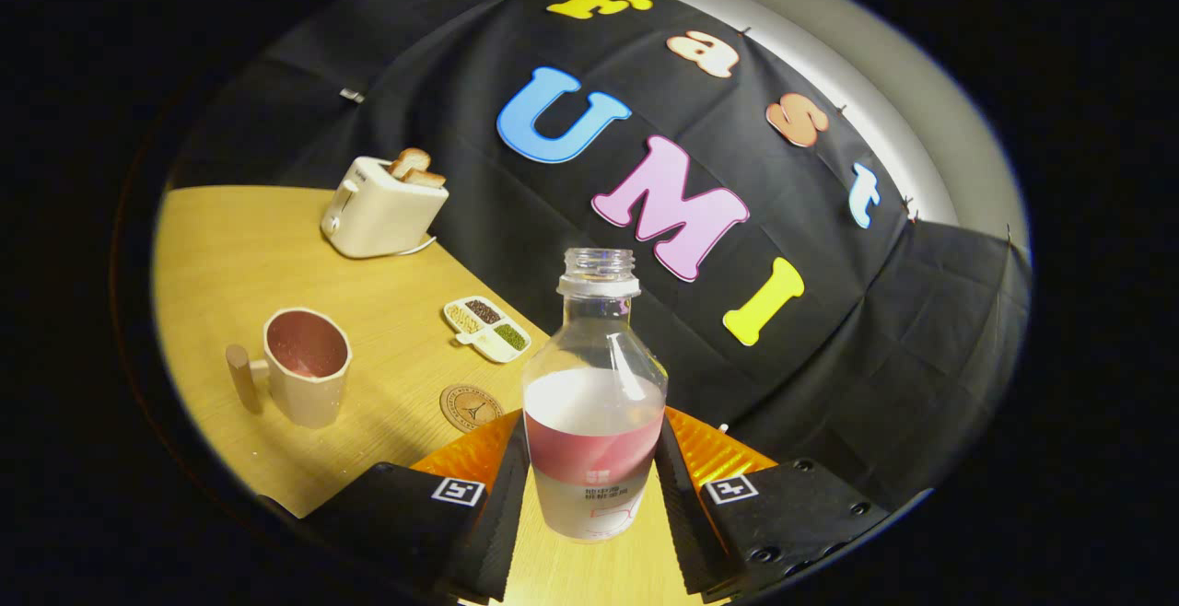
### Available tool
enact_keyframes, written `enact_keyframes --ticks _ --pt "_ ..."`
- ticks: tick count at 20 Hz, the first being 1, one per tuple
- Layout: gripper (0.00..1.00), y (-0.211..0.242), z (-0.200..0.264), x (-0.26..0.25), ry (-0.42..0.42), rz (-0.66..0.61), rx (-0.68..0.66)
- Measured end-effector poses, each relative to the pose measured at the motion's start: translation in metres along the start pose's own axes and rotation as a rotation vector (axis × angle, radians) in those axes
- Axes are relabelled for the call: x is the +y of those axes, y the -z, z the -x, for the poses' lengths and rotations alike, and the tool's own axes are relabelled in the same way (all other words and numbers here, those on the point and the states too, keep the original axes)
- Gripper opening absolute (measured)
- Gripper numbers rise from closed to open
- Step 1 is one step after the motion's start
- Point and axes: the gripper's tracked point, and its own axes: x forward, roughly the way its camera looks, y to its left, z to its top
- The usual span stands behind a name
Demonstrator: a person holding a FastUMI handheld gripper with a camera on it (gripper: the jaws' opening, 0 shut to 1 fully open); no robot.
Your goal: Take the bottle from table, then pour the juice into the cup, finally place the bottle on the coaster
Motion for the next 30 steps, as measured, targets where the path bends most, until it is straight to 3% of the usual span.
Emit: enact_keyframes --ticks 6,19,30 --pt "0.71 -0.01 -0.007 0.028 -0.066 0.158 -0.006" --pt "0.71 -0.01 -0.017 0.062 -0.082 0.587 -0.057" --pt "0.71 0.003 -0.025 0.091 -0.137 0.723 -0.037"
